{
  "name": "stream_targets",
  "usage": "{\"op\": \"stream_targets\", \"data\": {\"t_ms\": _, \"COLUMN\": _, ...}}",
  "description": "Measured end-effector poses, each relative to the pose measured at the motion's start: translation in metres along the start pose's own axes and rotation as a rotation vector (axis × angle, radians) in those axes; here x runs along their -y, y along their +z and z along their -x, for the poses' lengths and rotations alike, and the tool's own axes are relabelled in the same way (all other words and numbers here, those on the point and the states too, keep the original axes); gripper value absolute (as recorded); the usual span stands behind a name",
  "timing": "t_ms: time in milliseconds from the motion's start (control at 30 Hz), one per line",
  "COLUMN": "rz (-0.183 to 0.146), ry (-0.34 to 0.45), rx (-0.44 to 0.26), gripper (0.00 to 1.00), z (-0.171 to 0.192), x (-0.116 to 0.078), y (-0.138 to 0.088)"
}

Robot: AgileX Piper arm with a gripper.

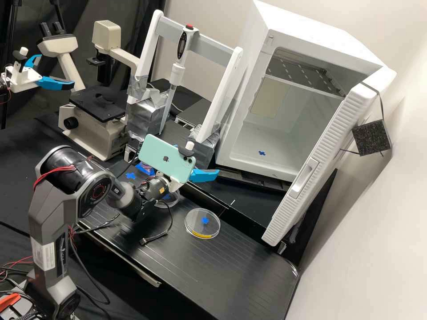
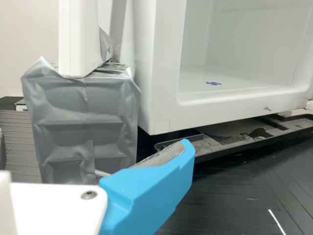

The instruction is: Open the bottle

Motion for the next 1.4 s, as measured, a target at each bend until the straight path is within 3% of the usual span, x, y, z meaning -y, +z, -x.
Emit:
{"op": "stream_targets", "data": {"t_ms": 400, "rz": -0.007, "ry": -0.003, "rx": -0.014, "gripper": 1.00, "z": 0.012, "x": -0.001, "y": -0.003}}
{"op": "stream_targets", "data": {"t_ms": 533, "rz": -0.017, "ry": 0.014, "rx": -0.072, "gripper": 1.00, "z": 0.034, "x": -0.005, "y": -0.013}}
{"op": "stream_targets", "data": {"t_ms": 700, "rz": -0.023, "ry": 0.021, "rx": -0.213, "gripper": 1.00, "z": 0.063, "x": 0.005, "y": -0.038}}
{"op": "stream_targets", "data": {"t_ms": 833, "rz": 0.023, "ry": -0.046, "rx": -0.297, "gripper": 1.00, "z": 0.075, "x": 0.027, "y": -0.052}}
{"op": "stream_targets", "data": {"t_ms": 1033, "rz": 0.062, "ry": -0.113, "rx": -0.273, "gripper": 1.00, "z": 0.073, "x": 0.049, "y": -0.050}}
{"op": "stream_targets", "data": {"t_ms": 1367, "rz": 0.054, "ry": -0.109, "rx": -0.208, "gripper": 1.00, "z": 0.066, "x": 0.052, "y": -0.039}}
{"op": "stream_targets", "data": {"t_ms": 1400, "rz": 0.054, "ry": -0.109, "rx": -0.208, "gripper": 0.00, "z": 0.066, "x": 0.052, "y": -0.039}}
